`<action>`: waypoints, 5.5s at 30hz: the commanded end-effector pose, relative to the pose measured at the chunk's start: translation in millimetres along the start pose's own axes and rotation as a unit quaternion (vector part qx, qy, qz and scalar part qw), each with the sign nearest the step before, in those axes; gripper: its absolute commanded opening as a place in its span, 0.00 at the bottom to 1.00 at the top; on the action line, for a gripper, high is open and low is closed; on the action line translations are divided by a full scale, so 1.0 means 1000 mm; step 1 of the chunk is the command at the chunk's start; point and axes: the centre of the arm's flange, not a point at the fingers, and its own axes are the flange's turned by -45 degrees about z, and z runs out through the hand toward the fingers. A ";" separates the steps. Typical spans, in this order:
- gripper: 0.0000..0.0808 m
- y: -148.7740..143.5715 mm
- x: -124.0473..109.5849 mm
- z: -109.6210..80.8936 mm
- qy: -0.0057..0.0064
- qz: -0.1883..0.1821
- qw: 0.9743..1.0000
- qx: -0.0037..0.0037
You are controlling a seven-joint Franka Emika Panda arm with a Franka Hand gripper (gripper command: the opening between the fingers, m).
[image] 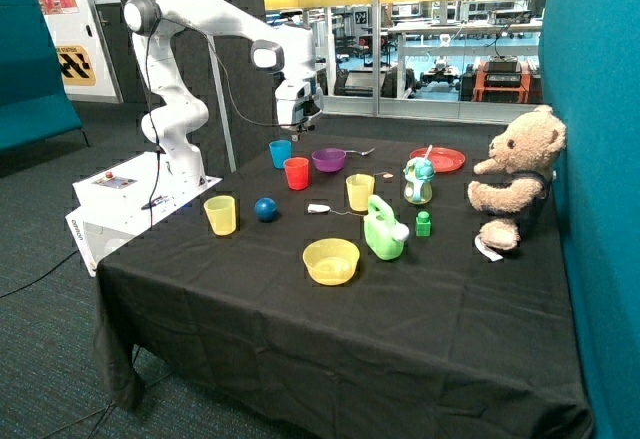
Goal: Prepare two cups of tea
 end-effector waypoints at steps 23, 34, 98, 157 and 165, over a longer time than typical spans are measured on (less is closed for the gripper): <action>0.21 -0.046 0.022 0.013 -0.005 -0.102 0.995 0.001; 0.25 -0.072 0.041 0.031 -0.005 -0.091 0.996 0.001; 0.50 -0.100 0.105 0.131 -0.005 -0.048 0.999 0.001; 0.56 -0.115 0.129 0.163 -0.005 -0.073 0.997 0.001; 0.48 -0.110 0.127 0.167 -0.005 -0.071 0.997 0.001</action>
